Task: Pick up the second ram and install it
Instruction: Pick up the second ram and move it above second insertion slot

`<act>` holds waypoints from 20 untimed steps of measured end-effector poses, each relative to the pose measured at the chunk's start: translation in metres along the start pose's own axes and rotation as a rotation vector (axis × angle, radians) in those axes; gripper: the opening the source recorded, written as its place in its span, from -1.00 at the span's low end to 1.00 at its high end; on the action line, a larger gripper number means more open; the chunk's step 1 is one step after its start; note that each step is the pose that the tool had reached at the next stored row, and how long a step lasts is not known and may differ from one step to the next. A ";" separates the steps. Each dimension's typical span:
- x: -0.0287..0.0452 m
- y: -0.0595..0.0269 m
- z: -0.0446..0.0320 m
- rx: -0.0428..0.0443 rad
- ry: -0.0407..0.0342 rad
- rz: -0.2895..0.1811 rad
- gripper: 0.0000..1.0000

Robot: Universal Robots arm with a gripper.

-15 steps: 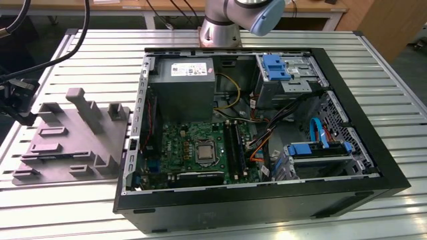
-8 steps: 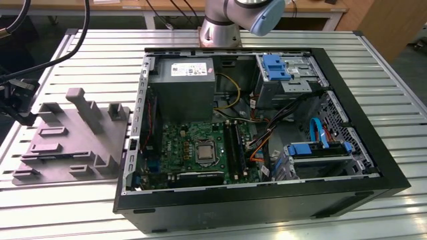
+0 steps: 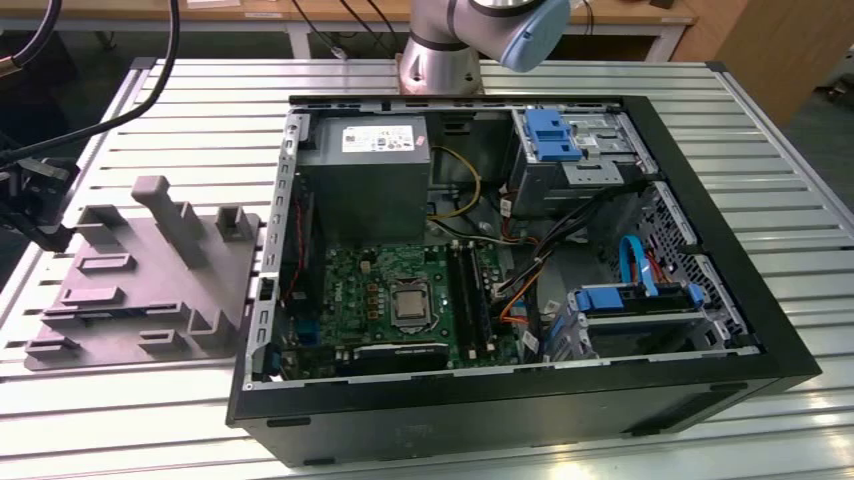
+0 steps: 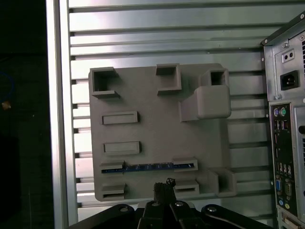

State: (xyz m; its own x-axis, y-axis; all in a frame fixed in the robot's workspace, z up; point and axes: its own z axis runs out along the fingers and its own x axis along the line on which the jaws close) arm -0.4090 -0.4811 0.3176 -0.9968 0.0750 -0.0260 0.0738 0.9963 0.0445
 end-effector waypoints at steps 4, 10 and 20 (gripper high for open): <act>0.0000 0.0000 0.0002 -0.0006 0.0011 -0.023 -0.80; 0.0000 0.0000 0.0007 -0.0028 0.0047 -0.106 -0.80; 0.0001 -0.0001 0.0016 -0.0075 0.0129 -0.288 -0.80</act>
State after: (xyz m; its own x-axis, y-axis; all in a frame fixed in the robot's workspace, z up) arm -0.4090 -0.4811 0.3160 -0.9769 -0.2119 -0.0260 -0.2129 0.9761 0.0445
